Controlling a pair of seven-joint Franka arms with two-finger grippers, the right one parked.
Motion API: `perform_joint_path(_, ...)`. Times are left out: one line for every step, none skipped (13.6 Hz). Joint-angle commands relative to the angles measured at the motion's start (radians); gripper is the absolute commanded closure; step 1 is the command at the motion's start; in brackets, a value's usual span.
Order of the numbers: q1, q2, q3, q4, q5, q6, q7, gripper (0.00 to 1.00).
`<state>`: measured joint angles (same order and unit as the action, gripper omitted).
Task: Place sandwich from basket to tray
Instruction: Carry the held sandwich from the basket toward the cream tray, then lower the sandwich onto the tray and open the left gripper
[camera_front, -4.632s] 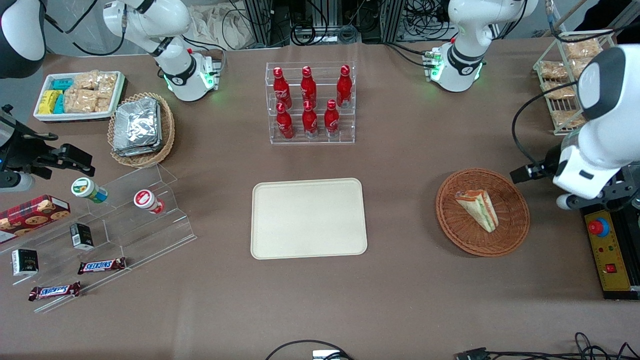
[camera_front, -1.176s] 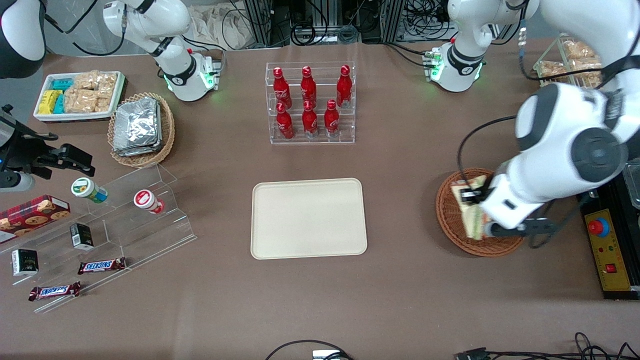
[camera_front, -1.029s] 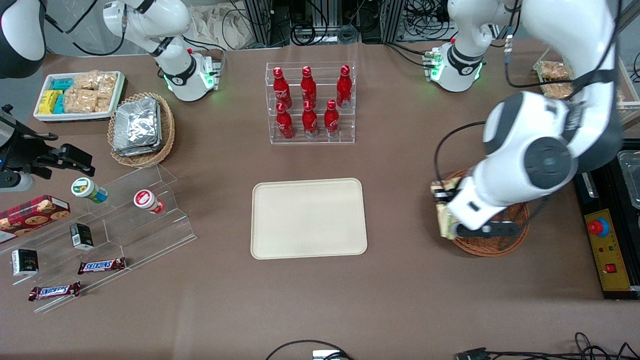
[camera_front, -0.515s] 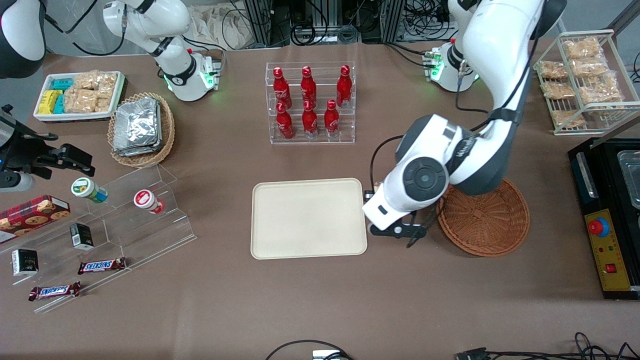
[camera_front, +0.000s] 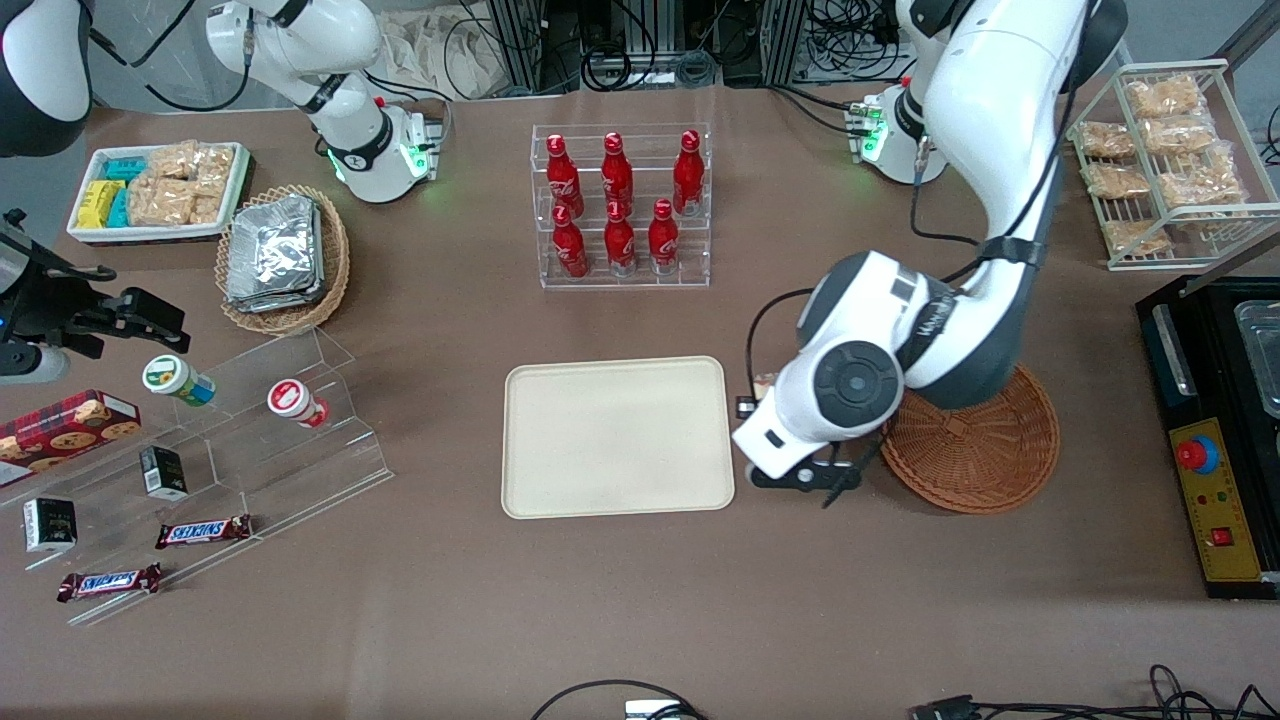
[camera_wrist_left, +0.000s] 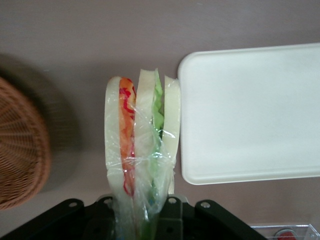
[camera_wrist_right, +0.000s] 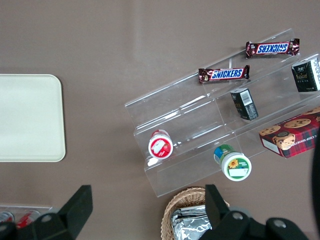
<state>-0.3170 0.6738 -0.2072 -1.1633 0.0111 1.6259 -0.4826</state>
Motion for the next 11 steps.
perform_joint_path(0.061, -0.03, -0.006, 0.013, -0.006, -0.053, 0.019, 1.0)
perform_joint_path(0.061, -0.028, -0.008, 0.013, -0.006, -0.052, 0.027, 1.0)
perform_joint_path(0.052, -0.02, -0.011, 0.011, -0.006, -0.04, 0.024, 1.0)
perform_joint_path(0.026, -0.008, -0.015, 0.011, -0.006, -0.031, 0.015, 1.0)
perform_joint_path(-0.002, 0.01, -0.015, 0.011, -0.005, 0.003, 0.012, 1.0)
perform_joint_path(-0.01, 0.026, -0.017, 0.004, -0.006, 0.034, 0.012, 1.0)
perform_joint_path(-0.025, 0.047, -0.017, 0.004, -0.006, 0.046, 0.015, 1.0)
perform_joint_path(-0.039, 0.071, -0.017, 0.005, -0.006, 0.048, 0.016, 1.0)
perform_joint_path(-0.051, 0.09, -0.017, 0.004, -0.006, 0.06, 0.025, 1.0)
perform_joint_path(-0.056, 0.11, -0.017, 0.004, -0.006, 0.08, 0.024, 1.0)
perform_joint_path(-0.059, 0.13, -0.017, 0.001, -0.006, 0.094, 0.016, 1.0)
